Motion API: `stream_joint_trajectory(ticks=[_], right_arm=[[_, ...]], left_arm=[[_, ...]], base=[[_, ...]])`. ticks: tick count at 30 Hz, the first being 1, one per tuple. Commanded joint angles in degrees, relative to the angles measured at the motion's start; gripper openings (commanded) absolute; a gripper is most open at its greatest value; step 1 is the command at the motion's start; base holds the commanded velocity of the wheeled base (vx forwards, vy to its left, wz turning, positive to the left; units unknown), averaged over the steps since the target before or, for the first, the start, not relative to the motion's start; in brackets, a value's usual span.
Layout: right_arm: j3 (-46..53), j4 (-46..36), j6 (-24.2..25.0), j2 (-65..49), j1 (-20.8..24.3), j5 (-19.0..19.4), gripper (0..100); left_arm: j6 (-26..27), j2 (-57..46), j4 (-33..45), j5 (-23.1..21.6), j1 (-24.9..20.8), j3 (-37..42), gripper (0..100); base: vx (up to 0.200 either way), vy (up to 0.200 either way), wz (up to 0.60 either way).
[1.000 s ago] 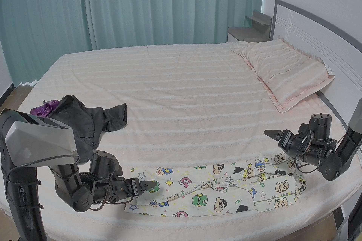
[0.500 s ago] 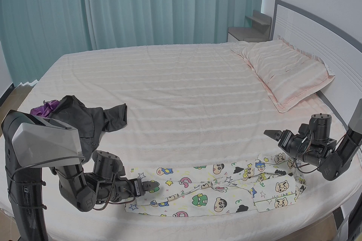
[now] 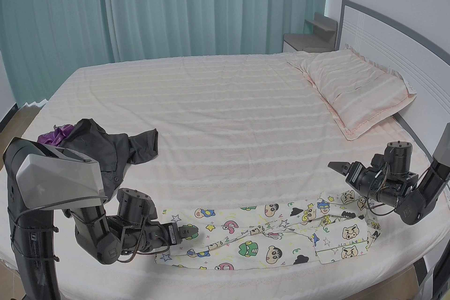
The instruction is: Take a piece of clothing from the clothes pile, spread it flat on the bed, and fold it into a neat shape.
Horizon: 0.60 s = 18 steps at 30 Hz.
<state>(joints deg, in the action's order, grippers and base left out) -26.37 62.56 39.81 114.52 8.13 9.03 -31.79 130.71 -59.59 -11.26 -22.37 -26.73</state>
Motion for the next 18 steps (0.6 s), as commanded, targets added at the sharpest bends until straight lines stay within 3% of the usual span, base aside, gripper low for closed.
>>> stream_joint_trajectory(ticks=[1, 2, 3, 18], right_arm=[[0.0, 0.0, 0.0, -0.2, 0.0, 0.0, 100], [0.0, 0.0, 0.0, -0.2, 0.0, 0.0, 100], [0.0, 0.0, 0.0, -0.2, 0.0, 0.0, 100], [0.0, 0.0, 0.0, -0.3, 0.0, 0.0, 100]], left_arm=[[-0.1, 1.2, 0.3, 0.8, -0.2, -2.0, 100], [-0.1, 1.3, 0.3, 0.8, -0.3, -2.1, 100], [-0.1, 1.2, 0.3, 0.8, -0.3, -2.0, 0], [-0.2, -0.2, 0.3, 2.4, 1.3, -0.7, 0]], base=[[0.0, 0.0, 0.0], [0.0, 0.0, 0.0], [0.0, 0.0, 0.0], [0.0, 0.0, 0.0]])
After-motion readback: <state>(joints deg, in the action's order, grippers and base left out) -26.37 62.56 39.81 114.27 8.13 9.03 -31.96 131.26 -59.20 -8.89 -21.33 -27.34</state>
